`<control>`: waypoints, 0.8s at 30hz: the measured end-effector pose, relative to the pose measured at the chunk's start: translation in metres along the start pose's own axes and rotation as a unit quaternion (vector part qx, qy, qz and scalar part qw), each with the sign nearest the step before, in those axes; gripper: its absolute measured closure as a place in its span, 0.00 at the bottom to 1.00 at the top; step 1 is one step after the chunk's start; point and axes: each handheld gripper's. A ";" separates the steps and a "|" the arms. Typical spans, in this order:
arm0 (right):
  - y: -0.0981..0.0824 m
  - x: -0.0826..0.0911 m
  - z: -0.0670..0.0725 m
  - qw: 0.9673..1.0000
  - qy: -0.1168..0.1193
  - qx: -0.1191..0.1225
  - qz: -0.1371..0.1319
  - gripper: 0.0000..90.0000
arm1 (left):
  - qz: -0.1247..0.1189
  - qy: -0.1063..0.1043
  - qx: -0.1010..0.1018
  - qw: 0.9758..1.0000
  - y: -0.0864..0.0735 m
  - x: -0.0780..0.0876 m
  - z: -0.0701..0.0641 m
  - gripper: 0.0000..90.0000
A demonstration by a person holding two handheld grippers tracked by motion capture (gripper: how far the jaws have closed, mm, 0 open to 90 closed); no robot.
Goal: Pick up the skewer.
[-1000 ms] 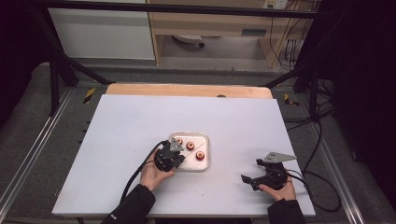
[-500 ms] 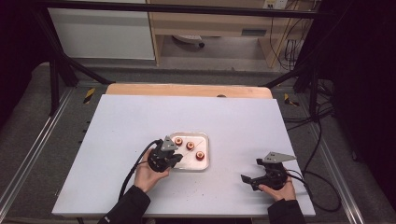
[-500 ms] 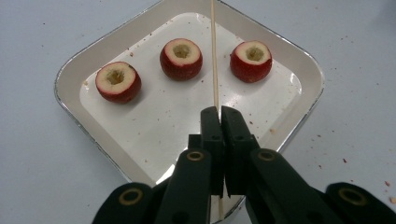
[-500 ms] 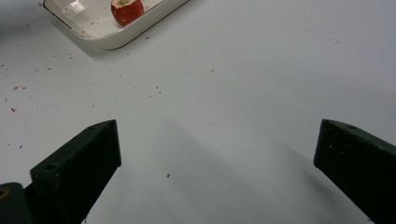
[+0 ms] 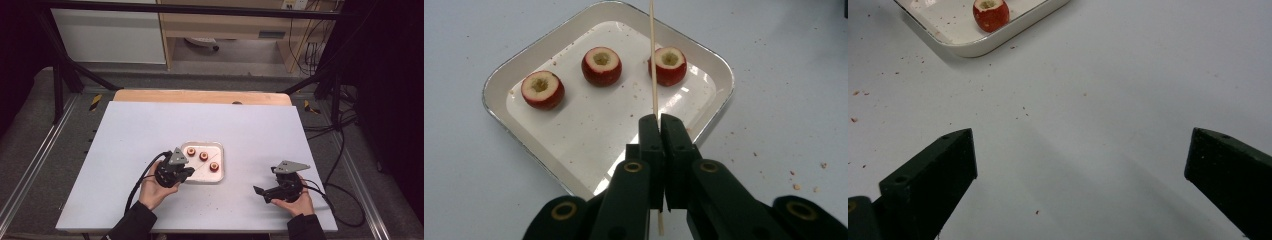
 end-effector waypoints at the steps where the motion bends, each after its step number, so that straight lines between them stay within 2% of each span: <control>1: 0.002 0.000 0.002 1.000 -0.002 0.004 0.002 0.01 | 0.000 0.000 0.000 1.000 0.000 0.000 0.000 0.98; 6: 0.010 -0.002 0.010 0.999 -0.011 0.034 0.008 0.02 | 0.005 -0.007 -0.009 1.000 0.004 0.000 -0.006 0.98; 12: 0.021 -0.005 0.023 0.996 -0.020 0.085 0.011 0.04 | 0.015 -0.016 -0.023 0.999 0.010 -0.004 -0.013 0.98; 13: 0.021 -0.005 0.023 0.996 -0.020 0.085 0.011 0.04 | 0.015 -0.016 -0.023 0.999 0.010 -0.004 -0.013 0.98; 15: 0.027 -0.006 0.031 0.994 -0.022 0.111 0.014 0.05 | 0.018 -0.020 -0.027 0.999 0.012 -0.005 -0.016 0.98; 19: 0.031 -0.007 0.037 0.991 -0.025 0.129 0.016 0.05 | 0.025 -0.025 -0.038 0.999 0.017 -0.009 -0.022 0.98; 21: 0.035 -0.008 0.041 0.988 -0.029 0.151 0.019 0.06 | 0.029 -0.027 -0.043 0.998 0.020 -0.010 -0.025 0.98; 23: 0.037 -0.008 0.043 0.987 -0.031 0.155 0.020 0.06 | 0.033 -0.030 -0.048 0.998 0.022 -0.012 -0.028 0.98; 24: 0.039 -0.008 0.045 0.985 -0.035 0.171 0.020 0.07 | 0.037 -0.032 -0.052 0.997 0.025 -0.014 -0.030 0.98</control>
Point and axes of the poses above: each handheld gripper's, and its own axes: x roughly backward along the jaws, y roughly out of its top, z roughly to its left, and after that the axes turned 5 degrees about -y, right-handed
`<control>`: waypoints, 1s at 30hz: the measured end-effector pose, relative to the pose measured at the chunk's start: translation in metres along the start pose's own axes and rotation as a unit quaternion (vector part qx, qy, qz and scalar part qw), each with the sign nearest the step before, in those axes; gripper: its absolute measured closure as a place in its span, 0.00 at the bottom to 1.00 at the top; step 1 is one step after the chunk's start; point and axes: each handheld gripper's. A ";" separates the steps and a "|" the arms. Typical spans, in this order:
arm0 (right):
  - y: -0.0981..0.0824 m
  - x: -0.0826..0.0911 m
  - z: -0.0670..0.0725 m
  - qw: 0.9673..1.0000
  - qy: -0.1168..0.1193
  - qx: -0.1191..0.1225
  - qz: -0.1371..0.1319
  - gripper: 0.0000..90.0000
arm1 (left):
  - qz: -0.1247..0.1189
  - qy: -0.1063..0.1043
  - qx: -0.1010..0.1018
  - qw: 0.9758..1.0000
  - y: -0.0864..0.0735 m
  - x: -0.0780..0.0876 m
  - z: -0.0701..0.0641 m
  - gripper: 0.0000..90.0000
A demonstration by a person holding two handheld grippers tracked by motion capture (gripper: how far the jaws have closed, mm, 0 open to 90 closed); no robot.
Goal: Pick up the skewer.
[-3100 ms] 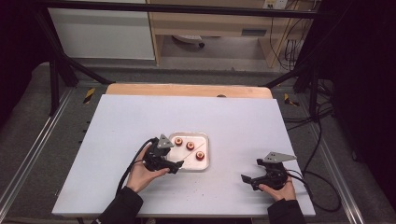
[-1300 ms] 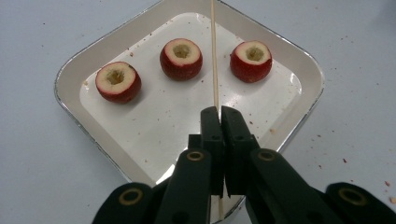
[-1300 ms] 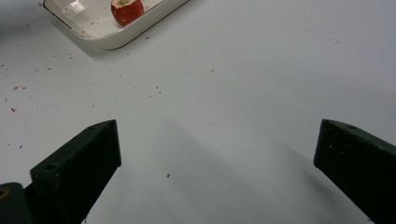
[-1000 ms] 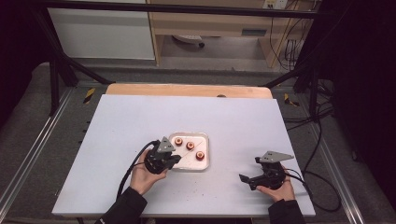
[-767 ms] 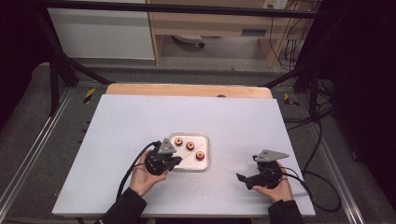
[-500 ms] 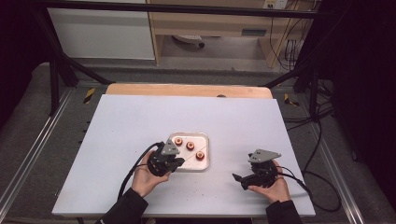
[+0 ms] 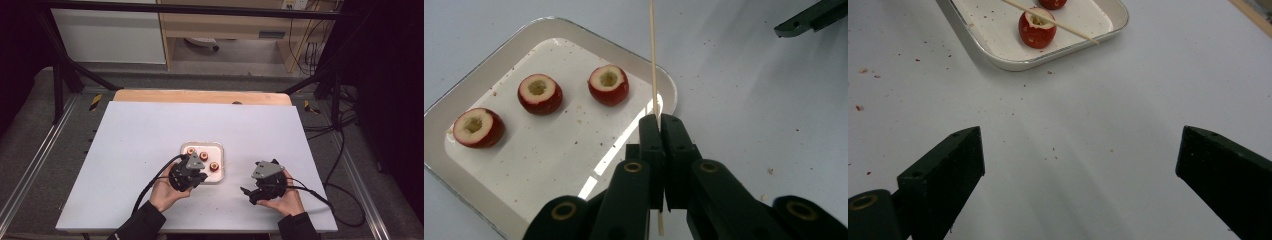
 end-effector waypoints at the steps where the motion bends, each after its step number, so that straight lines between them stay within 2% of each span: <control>1: 0.002 0.000 0.001 1.000 -0.003 0.007 0.001 0.07 | 0.000 0.000 0.000 1.000 0.000 0.000 0.000 0.98; 3: 0.003 0.001 0.002 1.000 -0.006 0.015 0.002 0.07 | 0.003 -0.002 -0.004 1.000 0.002 -0.002 -0.002 0.98; 8: 0.011 0.002 0.006 0.998 -0.014 0.063 0.006 0.10 | 0.019 -0.008 -0.016 1.000 0.009 -0.008 -0.008 0.98; 13: 0.017 0.001 0.012 0.994 -0.015 0.106 0.007 0.15 | 0.031 -0.014 -0.030 0.999 0.017 -0.015 -0.015 0.98; 16: 0.020 0.000 0.015 0.990 -0.014 0.139 0.010 0.20 | 0.037 -0.018 -0.038 0.998 0.021 -0.019 -0.019 0.98; 17: 0.020 0.000 0.015 0.990 -0.014 0.139 0.010 0.20 | 0.037 -0.018 -0.038 0.998 0.021 -0.019 -0.019 0.98; 18: 0.021 -0.001 0.018 0.987 -0.013 0.159 0.010 0.23 | 0.039 -0.020 -0.041 0.998 0.024 -0.021 -0.022 0.98; 22: 0.022 -0.003 0.021 0.980 -0.010 0.199 0.006 0.30 | 0.042 -0.026 -0.045 0.998 0.027 -0.025 -0.025 0.98; 23: 0.022 -0.003 0.021 0.980 -0.010 0.199 0.006 0.30 | 0.042 -0.026 -0.045 0.998 0.027 -0.025 -0.025 0.98; 24: 0.023 -0.004 0.022 0.976 -0.005 0.216 0.003 0.35 | 0.044 -0.027 -0.046 0.998 0.028 -0.026 -0.027 0.98; 25: 0.023 -0.005 0.023 0.974 -0.002 0.225 0.002 0.37 | 0.044 -0.027 -0.046 0.998 0.028 -0.026 -0.027 0.98; 26: 0.023 -0.006 0.023 0.973 0.001 0.232 0.002 0.40 | 0.045 -0.031 -0.046 0.997 0.029 -0.028 -0.027 0.98; 27: 0.023 -0.006 0.023 0.973 0.001 0.232 0.002 0.40 | 0.045 -0.031 -0.046 0.997 0.029 -0.028 -0.027 0.98; 28: 0.022 -0.007 0.024 0.968 0.004 0.250 0.005 0.44 | 0.046 -0.034 -0.046 0.997 0.030 -0.028 -0.028 0.98; 30: 0.022 -0.008 0.026 0.962 0.007 0.274 0.005 0.48 | 0.049 -0.037 -0.048 0.997 0.030 -0.029 -0.029 0.98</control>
Point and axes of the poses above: each handheld gripper's, and its own axes: x roughly backward along the jaws, y roughly out of its top, z roughly to its left, and after that the axes turned 5 degrees about -y, right-handed
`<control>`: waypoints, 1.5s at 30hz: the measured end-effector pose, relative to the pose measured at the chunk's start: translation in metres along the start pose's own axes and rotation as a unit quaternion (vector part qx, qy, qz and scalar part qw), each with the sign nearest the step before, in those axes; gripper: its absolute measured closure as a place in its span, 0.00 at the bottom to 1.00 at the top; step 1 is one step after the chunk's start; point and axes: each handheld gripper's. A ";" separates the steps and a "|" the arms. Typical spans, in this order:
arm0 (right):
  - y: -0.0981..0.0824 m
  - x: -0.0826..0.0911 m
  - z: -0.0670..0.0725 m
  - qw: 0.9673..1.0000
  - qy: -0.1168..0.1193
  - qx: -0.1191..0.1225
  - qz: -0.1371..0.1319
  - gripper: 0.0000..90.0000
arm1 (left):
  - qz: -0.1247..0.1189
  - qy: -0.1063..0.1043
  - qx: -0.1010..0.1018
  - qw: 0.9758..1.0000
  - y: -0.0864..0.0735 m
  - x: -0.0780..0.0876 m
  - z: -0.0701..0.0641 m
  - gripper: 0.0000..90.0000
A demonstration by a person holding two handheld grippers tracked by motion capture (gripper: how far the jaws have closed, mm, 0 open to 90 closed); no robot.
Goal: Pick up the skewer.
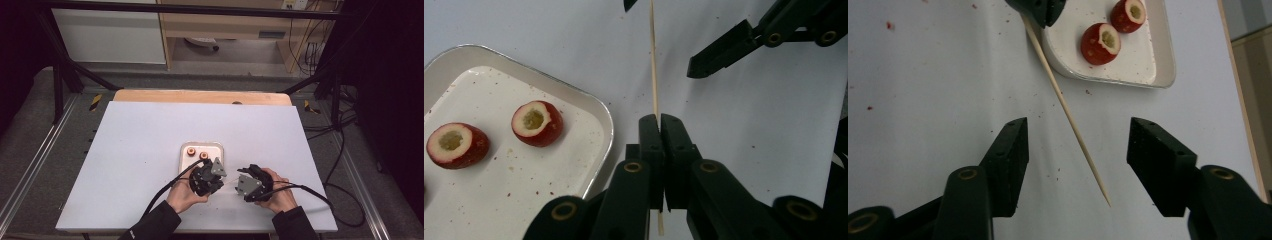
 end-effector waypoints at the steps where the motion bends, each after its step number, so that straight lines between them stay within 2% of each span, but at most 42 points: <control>1: 0.000 0.000 0.000 1.000 0.000 0.000 0.000 0.48 | 0.000 0.000 0.000 1.000 0.000 0.000 0.000 0.98; 5: 0.000 -0.003 0.004 0.998 0.007 0.055 0.010 0.59 | 0.001 -0.010 -0.003 1.000 0.003 -0.002 -0.003 0.98; 7: 0.000 -0.004 0.006 0.997 0.003 0.071 0.012 0.63 | 0.001 -0.010 -0.004 1.000 0.003 -0.003 -0.003 0.98; 10: 0.000 -0.004 0.006 0.994 0.002 0.107 0.011 0.70 | 0.005 -0.014 -0.008 1.000 0.004 -0.004 -0.004 0.98; 11: 0.000 -0.004 0.006 0.994 0.002 0.107 0.011 0.70 | 0.005 -0.014 -0.008 1.000 0.004 -0.004 -0.004 0.98; 16: -0.001 -0.004 0.008 0.991 0.001 0.133 0.010 0.84 | 0.007 -0.020 -0.015 1.000 0.005 -0.005 -0.006 0.98; 19: -0.001 -0.004 0.008 0.990 0.000 0.141 0.008 0.87 | 0.007 -0.022 -0.017 1.000 0.006 -0.005 -0.006 0.98; 24: -0.002 -0.004 0.009 0.986 0.005 0.167 0.008 0.96 | 0.006 -0.025 -0.018 1.000 0.005 -0.005 -0.005 0.98; 27: -0.002 -0.004 0.010 0.985 0.006 0.174 0.011 0.98 | 0.005 -0.025 -0.018 1.000 0.005 -0.005 -0.006 0.98; 29: -0.002 -0.004 0.011 0.982 0.006 0.191 0.013 0.99 | 0.005 -0.028 -0.017 0.999 0.006 -0.005 -0.005 0.98; 33: -0.001 -0.002 0.010 0.980 0.000 0.201 0.011 0.99 | 0.007 -0.029 -0.021 0.999 0.005 -0.005 -0.004 0.98; 36: 0.001 0.000 0.009 0.977 -0.009 0.213 0.015 0.99 | 0.015 -0.026 -0.002 1.000 0.005 -0.001 0.000 0.88; 37: 0.001 0.000 0.009 0.977 -0.009 0.213 0.015 0.99 | 0.015 -0.026 -0.002 1.000 0.005 -0.001 0.000 0.84; 38: 0.002 0.002 0.008 0.974 -0.018 0.223 0.025 0.99 | 0.032 -0.021 0.004 0.999 0.005 0.000 0.003 0.84; 39: 0.003 0.002 0.007 0.972 -0.022 0.230 0.030 0.99 | 0.032 -0.021 0.004 0.999 0.005 0.000 0.003 0.83; 40: 0.005 0.002 0.007 0.970 -0.023 0.239 0.038 0.99 | 0.048 -0.025 0.011 0.998 0.007 0.000 0.005 0.82; 41: 0.006 0.001 0.007 0.969 -0.024 0.244 0.039 0.99 | 0.048 -0.025 0.011 0.998 0.007 0.000 0.005 0.82; 42: 0.007 0.001 0.006 0.967 -0.024 0.252 0.039 0.99 | 0.066 -0.031 0.019 0.997 0.009 -0.001 0.007 0.82; 45: 0.013 -0.001 0.006 0.961 -0.025 0.271 0.041 0.99 | 0.080 -0.034 0.022 0.996 0.011 -0.003 0.008 0.84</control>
Point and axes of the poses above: each handheld gripper's, and its own axes: x roughly backward along the jaws, y roughly out of its top, z roughly to its left, and after that the axes turned 5 degrees about -y, right-handed
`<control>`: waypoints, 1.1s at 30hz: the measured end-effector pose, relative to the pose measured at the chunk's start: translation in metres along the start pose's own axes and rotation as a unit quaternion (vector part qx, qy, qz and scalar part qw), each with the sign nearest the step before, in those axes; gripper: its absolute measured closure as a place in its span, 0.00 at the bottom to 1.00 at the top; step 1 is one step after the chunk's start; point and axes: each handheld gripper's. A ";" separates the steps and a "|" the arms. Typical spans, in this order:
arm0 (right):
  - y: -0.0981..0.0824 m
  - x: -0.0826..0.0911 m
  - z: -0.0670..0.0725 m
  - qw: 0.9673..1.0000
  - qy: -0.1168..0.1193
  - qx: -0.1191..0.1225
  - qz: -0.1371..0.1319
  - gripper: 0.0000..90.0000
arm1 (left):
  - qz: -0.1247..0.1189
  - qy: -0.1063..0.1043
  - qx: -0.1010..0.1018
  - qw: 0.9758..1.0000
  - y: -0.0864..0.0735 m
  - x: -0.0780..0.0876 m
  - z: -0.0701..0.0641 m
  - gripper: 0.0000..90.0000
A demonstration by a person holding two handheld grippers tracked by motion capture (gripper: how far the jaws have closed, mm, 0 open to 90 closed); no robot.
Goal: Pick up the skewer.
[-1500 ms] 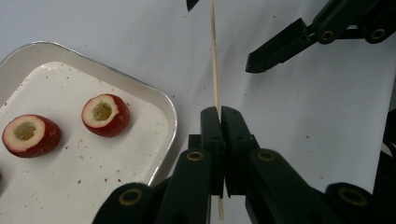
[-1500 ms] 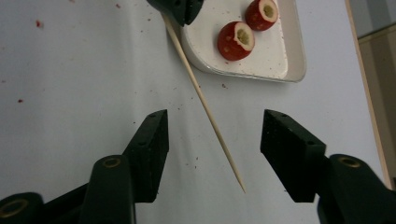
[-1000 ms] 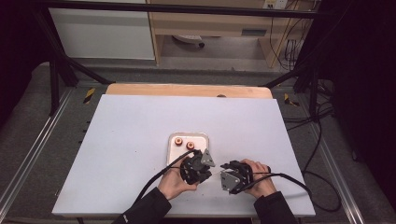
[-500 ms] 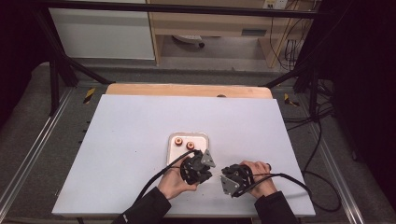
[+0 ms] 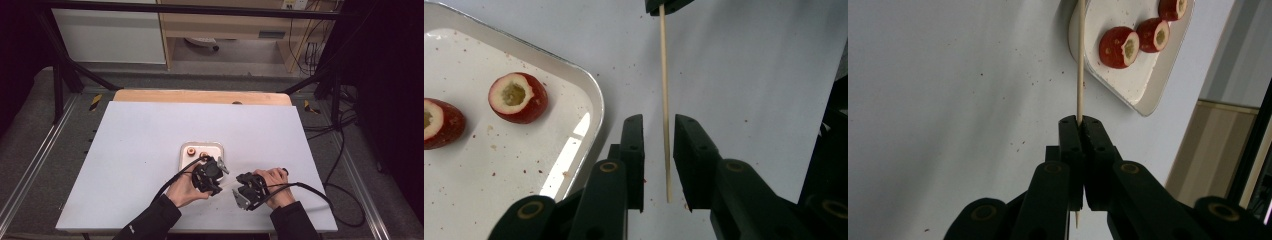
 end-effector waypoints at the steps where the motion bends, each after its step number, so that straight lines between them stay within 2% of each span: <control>1: 0.001 -0.001 -0.002 1.000 0.000 0.011 -0.003 0.99 | 0.010 -0.004 0.000 1.000 0.003 -0.001 0.001 0.86; 2: 0.001 -0.001 -0.002 1.000 0.000 0.011 -0.003 0.99 | 0.010 -0.004 0.000 1.000 0.003 -0.001 0.001 0.87; 3: 0.005 -0.001 -0.003 1.000 -0.003 0.025 -0.002 0.99 | 0.021 -0.009 -0.001 1.000 0.005 -0.003 0.001 0.88; 4: 0.005 -0.001 -0.003 1.000 -0.003 0.025 -0.002 0.99 | 0.021 -0.009 -0.001 1.000 0.005 -0.003 0.001 0.89; 6: 0.009 -0.002 -0.005 0.999 -0.006 0.042 0.000 0.99 | 0.029 -0.010 -0.002 1.000 0.008 -0.005 0.000 0.91; 11: 0.013 -0.002 -0.006 0.998 -0.007 0.063 0.002 0.99 | 0.047 -0.001 0.006 0.999 0.010 -0.009 0.000 0.96; 16: 0.014 -0.002 -0.006 0.998 -0.013 0.061 -0.001 0.99 | 0.049 0.006 0.014 0.999 0.010 -0.009 0.000 0.98; 18: 0.014 -0.001 -0.006 0.998 -0.012 0.056 -0.001 0.99 | 0.043 0.010 0.015 0.999 0.009 -0.009 -0.001 0.98; 19: 0.013 -0.001 -0.006 0.999 -0.011 0.039 -0.001 0.97 | 0.036 0.014 0.014 0.999 0.007 -0.009 -0.001 0.98; 20: 0.013 -0.001 -0.006 0.999 -0.011 0.039 -0.001 0.97 | 0.036 0.014 0.014 0.999 0.007 -0.009 -0.001 0.98; 21: 0.012 0.000 -0.008 1.000 -0.015 0.007 -0.004 0.92 | 0.029 0.015 0.012 0.999 0.004 -0.008 -0.002 0.98; 22: 0.012 0.000 -0.008 1.000 -0.015 0.007 -0.004 0.92 | 0.029 0.015 0.012 0.999 0.004 -0.008 -0.002 0.98; 23: 0.007 0.000 -0.011 0.999 -0.010 -0.044 -0.014 0.83 | 0.029 0.019 0.009 0.999 0.000 -0.007 -0.003 0.98; 24: 0.007 0.000 -0.011 0.999 -0.010 -0.044 -0.014 0.83 | 0.029 0.019 0.009 0.999 0.000 -0.007 -0.003 0.98; 25: 0.002 0.001 -0.012 0.996 -0.008 -0.090 -0.015 0.75 | 0.024 0.019 0.010 0.999 -0.005 -0.006 -0.003 0.98; 27: -0.004 0.001 -0.013 0.989 -0.004 -0.144 -0.018 0.67 | 0.018 0.020 0.012 1.000 -0.009 -0.006 -0.002 0.98; 28: -0.008 0.001 -0.013 0.985 -0.001 -0.170 -0.016 0.62 | 0.018 0.020 0.012 1.000 -0.009 -0.006 -0.002 0.98; 29: -0.011 0.001 -0.014 0.979 0.004 -0.203 -0.016 0.58 | 0.019 0.024 0.011 0.999 -0.014 -0.005 0.000 0.98; 30: -0.011 0.001 -0.014 0.979 0.004 -0.203 -0.016 0.58 | 0.019 0.024 0.011 0.999 -0.014 -0.005 0.000 0.98; 31: -0.019 0.001 -0.014 0.965 0.013 -0.262 -0.013 0.53 | 0.016 0.025 0.015 0.999 -0.019 -0.003 0.000 0.98; 32: -0.022 0.001 -0.014 0.959 0.018 -0.283 -0.012 0.50 | 0.016 0.025 0.015 0.999 -0.019 -0.003 0.000 0.98; 33: -0.026 0.001 -0.014 0.951 0.024 -0.308 -0.011 0.47 | 0.012 0.031 0.014 0.999 -0.023 -0.001 0.000 0.98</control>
Point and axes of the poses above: each handheld gripper's, and its own axes: x roughly backward along the jaws, y roughly out of its top, z roughly to its left, and after that the axes turned 5 degrees about -y, right-handed
